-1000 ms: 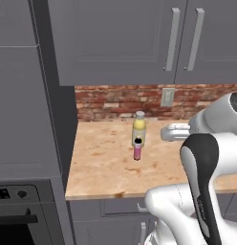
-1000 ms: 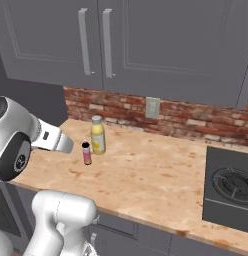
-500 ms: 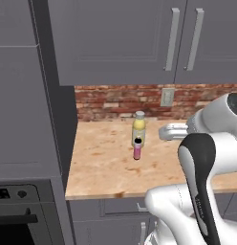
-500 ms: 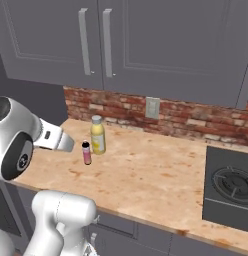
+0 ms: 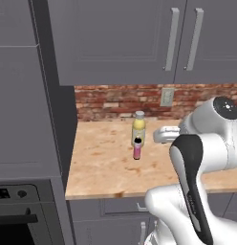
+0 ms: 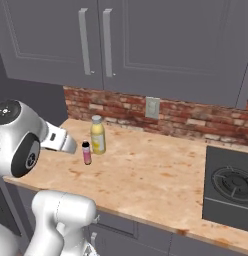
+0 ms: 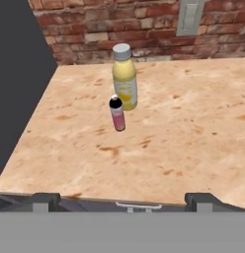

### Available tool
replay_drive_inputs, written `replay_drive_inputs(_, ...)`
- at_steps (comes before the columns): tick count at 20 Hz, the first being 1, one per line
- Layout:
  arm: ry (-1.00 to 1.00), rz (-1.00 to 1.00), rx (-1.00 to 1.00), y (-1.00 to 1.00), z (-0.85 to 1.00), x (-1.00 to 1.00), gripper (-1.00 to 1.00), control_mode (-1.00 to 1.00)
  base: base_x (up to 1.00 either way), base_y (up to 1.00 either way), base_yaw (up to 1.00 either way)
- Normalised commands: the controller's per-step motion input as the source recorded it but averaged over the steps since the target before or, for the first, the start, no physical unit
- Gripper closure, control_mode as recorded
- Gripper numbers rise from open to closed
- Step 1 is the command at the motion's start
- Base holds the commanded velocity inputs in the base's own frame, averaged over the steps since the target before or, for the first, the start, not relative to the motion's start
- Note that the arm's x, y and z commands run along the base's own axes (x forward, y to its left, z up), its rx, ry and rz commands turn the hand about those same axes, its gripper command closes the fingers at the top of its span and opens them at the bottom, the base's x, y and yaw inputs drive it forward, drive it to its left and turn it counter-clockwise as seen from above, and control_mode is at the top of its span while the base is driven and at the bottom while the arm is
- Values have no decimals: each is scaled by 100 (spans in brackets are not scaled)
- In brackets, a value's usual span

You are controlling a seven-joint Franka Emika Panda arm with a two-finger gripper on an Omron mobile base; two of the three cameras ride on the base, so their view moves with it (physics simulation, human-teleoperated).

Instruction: Move the drinks to the dining counter.

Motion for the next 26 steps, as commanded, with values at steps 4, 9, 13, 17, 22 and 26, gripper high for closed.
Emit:
replay_drive_inputs(4,0,0,0,2,-23,31,-100,-100,0,0,0)
replay_drive_inputs(9,0,0,0,1,-22,24,-100,-100,0,0,0)
replay_drive_inputs(13,0,1,0,3,-25,20,-100,-100,0,0,0)
replay_drive_inputs(17,0,1,0,5,-21,23,-100,-100,0,0,0)
replay_drive_inputs(22,-1,1,0,3,-9,17,-100,-100,0,0,0)
replay_drive_inputs(26,-4,1,0,0,-2,12,-100,-100,0,0,0)
